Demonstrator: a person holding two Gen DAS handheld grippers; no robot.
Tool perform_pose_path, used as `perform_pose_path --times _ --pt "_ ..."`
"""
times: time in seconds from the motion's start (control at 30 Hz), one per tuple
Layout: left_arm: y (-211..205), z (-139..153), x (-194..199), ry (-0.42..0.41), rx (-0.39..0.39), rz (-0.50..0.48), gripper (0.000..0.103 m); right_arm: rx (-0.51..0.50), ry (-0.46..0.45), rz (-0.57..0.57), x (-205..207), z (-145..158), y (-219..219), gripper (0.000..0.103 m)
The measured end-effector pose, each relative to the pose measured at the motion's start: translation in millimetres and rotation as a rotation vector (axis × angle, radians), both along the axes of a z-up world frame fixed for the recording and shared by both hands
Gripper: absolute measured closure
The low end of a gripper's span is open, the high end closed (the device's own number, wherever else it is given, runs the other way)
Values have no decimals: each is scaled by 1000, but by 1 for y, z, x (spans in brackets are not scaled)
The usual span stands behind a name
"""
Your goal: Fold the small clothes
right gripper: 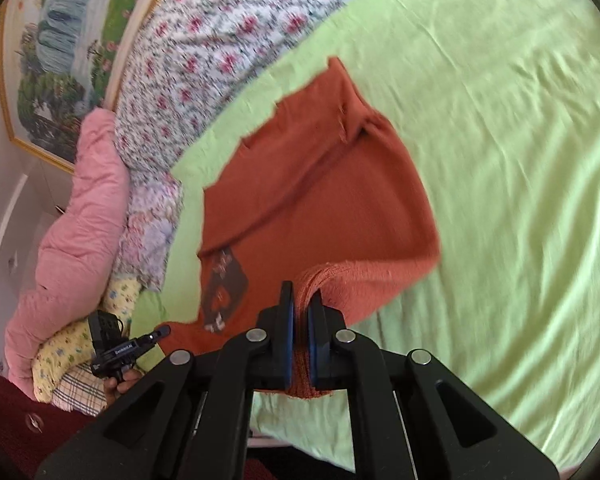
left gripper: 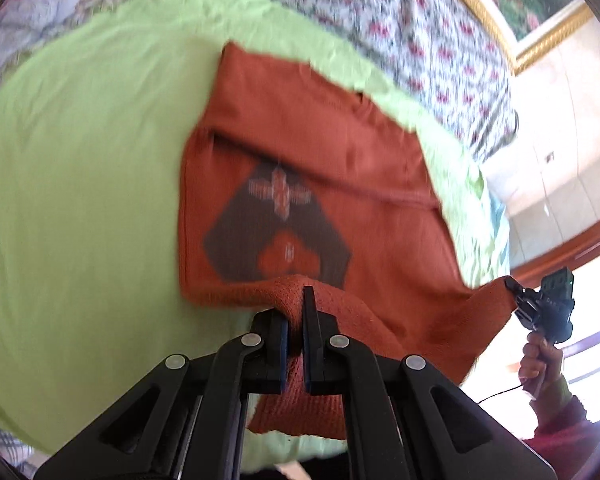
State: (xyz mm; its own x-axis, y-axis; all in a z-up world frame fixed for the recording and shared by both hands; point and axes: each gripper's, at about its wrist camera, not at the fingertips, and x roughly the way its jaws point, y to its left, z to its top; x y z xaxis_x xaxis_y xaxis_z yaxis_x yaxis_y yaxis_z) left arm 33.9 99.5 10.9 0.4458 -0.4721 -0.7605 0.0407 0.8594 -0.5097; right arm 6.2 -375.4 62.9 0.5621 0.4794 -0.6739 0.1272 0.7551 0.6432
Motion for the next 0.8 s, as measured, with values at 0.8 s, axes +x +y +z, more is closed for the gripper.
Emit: perform_pose_path --times 0.8 --pt "18 -29 227 -62 58 186 100 -103 -25 -1 255 -31 -29 97"
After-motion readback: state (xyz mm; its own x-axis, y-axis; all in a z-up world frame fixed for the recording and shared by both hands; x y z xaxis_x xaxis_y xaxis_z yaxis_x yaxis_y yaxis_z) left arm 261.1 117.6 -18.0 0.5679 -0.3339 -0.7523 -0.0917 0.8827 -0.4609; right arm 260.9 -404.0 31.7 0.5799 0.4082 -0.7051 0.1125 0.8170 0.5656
